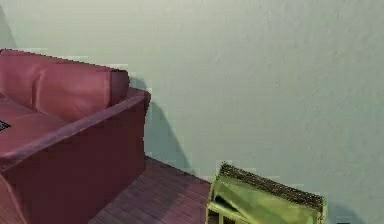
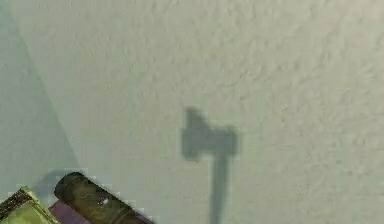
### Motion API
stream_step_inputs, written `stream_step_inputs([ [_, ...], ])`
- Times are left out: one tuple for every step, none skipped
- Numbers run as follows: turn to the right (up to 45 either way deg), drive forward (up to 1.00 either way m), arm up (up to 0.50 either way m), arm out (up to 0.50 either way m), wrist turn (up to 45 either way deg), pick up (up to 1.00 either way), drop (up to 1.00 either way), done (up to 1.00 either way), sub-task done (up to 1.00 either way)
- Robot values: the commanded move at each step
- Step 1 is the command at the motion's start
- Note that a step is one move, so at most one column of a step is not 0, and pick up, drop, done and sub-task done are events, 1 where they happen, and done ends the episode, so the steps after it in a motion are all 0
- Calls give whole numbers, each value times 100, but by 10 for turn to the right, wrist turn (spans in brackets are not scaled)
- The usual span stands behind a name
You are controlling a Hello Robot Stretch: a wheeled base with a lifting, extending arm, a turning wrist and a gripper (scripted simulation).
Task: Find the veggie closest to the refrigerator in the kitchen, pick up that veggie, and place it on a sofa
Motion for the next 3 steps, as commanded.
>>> stream_step_inputs([
  [-450,0,0,0,0,0,0,0,0],
  [-120,0,0,0,0,0,0,0,0],
  [0,10,0,0,0,0,0,0,0],
])
